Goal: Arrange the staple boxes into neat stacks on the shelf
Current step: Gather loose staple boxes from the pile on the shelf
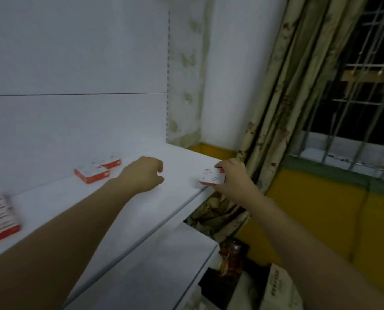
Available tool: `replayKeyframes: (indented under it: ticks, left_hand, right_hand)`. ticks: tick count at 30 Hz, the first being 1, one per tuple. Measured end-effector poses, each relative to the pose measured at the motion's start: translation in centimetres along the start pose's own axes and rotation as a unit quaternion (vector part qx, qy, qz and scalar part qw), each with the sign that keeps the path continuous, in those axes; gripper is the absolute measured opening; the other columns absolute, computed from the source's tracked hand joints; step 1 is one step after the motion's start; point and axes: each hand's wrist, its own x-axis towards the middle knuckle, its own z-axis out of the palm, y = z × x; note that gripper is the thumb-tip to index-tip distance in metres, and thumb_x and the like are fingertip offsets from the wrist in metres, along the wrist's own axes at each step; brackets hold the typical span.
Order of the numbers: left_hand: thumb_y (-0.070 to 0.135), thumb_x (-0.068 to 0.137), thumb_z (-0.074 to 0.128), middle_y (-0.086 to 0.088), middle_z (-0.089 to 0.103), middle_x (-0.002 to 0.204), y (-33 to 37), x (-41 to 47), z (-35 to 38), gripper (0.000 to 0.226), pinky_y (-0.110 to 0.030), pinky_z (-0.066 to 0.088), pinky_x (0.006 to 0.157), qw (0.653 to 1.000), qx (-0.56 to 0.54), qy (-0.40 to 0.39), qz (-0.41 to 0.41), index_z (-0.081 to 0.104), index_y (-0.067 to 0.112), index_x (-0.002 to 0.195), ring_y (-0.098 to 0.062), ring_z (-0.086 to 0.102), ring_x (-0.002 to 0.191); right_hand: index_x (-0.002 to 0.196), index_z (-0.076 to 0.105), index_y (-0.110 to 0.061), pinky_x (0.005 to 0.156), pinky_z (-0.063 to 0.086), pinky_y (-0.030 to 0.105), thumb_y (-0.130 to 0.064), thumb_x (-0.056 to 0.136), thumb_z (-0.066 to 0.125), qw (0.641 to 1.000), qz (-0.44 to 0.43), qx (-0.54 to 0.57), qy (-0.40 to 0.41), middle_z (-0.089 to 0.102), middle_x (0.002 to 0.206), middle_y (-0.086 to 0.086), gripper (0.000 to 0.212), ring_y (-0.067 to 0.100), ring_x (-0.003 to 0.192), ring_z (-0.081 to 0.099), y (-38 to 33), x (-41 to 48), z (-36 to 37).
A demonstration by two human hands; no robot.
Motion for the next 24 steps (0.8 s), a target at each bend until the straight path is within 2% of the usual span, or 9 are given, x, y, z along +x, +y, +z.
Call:
replayKeyframes:
  ticks: [4,7,11,13,15,18,21,24]
  left_hand:
    - [0.030,0.091,0.056,-0.004,0.056,0.125,4.6,5.0,2.5,0.035,-0.031,0.045,0.093,1.000,-0.016,-0.003,0.023,0.056,0.016,0.123,-0.020,0.052,0.112]
    - [0.029,0.091,0.055,-0.005,0.055,0.126,7.7,9.4,4.4,0.035,-0.031,0.044,0.093,0.999,-0.021,-0.010,0.032,0.056,0.015,0.123,-0.020,0.052,0.112]
    - [0.029,0.091,0.055,-0.006,0.055,0.124,11.1,15.9,6.4,0.036,-0.032,0.046,0.092,0.999,-0.024,-0.011,0.023,0.055,0.013,0.123,-0.022,0.053,0.110]
    - [0.025,0.091,0.054,-0.007,0.058,0.117,12.6,18.7,7.0,0.031,-0.033,0.047,0.087,0.999,-0.027,-0.016,0.013,0.057,0.009,0.118,-0.023,0.055,0.104]
    - [0.020,0.090,0.052,-0.009,0.061,0.103,13.7,21.2,7.5,0.025,-0.032,0.047,0.077,0.999,-0.030,-0.018,-0.002,0.061,0.005,0.108,-0.024,0.057,0.090]
    - [0.015,0.088,0.051,-0.012,0.058,0.091,14.5,23.7,7.9,0.020,-0.031,0.041,0.067,0.999,-0.015,-0.018,-0.023,0.060,0.002,0.099,-0.023,0.052,0.078]
    - [0.016,0.087,0.052,-0.009,0.055,0.091,13.8,25.0,7.6,0.009,-0.032,0.043,0.070,0.999,0.006,-0.007,-0.048,0.055,0.008,0.090,-0.023,0.050,0.079]
    - [0.020,0.089,0.053,-0.009,0.061,0.107,11.7,24.7,6.8,0.021,-0.037,0.051,0.084,0.996,0.019,0.010,-0.083,0.060,0.008,0.104,-0.026,0.057,0.096]
  right_hand:
    - [0.132,0.043,-0.015,0.094,0.034,0.029,-0.030,0.086,0.064,1.000,0.014,-0.014,0.002,0.042,0.124,0.003,0.053,0.023,0.120,0.033,6.0,1.7,-1.2]
    - [0.128,0.045,-0.017,0.083,0.031,0.024,-0.029,0.086,0.064,1.000,0.021,-0.009,0.001,0.044,0.120,0.003,0.047,0.022,0.116,0.034,10.7,4.6,-1.6]
    - [0.129,0.044,-0.018,0.086,0.029,0.024,-0.024,0.086,0.065,1.000,0.016,0.003,0.009,0.043,0.124,0.001,0.048,0.021,0.121,0.033,16.2,9.5,-2.0]
    - [0.129,0.045,-0.018,0.086,0.029,0.024,-0.023,0.086,0.065,1.000,0.003,0.002,0.002,0.043,0.124,0.002,0.048,0.020,0.121,0.033,18.5,12.0,-2.0]
    - [0.128,0.045,-0.018,0.090,0.031,0.026,-0.023,0.085,0.065,1.000,-0.007,0.000,-0.005,0.044,0.124,0.003,0.048,0.021,0.121,0.033,20.6,14.5,-2.0]
    - [0.126,0.047,-0.018,0.091,0.034,0.029,-0.022,0.085,0.065,0.999,-0.031,-0.002,-0.010,0.045,0.122,0.003,0.045,0.021,0.121,0.033,22.1,18.1,-1.6]
    - [0.124,0.047,-0.019,0.090,0.035,0.028,-0.019,0.084,0.065,0.998,-0.061,0.012,-0.032,0.045,0.123,0.003,0.044,0.021,0.123,0.033,21.5,21.0,-0.2]
    - [0.124,0.048,-0.019,0.093,0.038,0.033,-0.019,0.083,0.065,0.993,-0.093,0.038,-0.059,0.044,0.123,0.003,0.044,0.022,0.124,0.033,19.4,23.2,1.5]
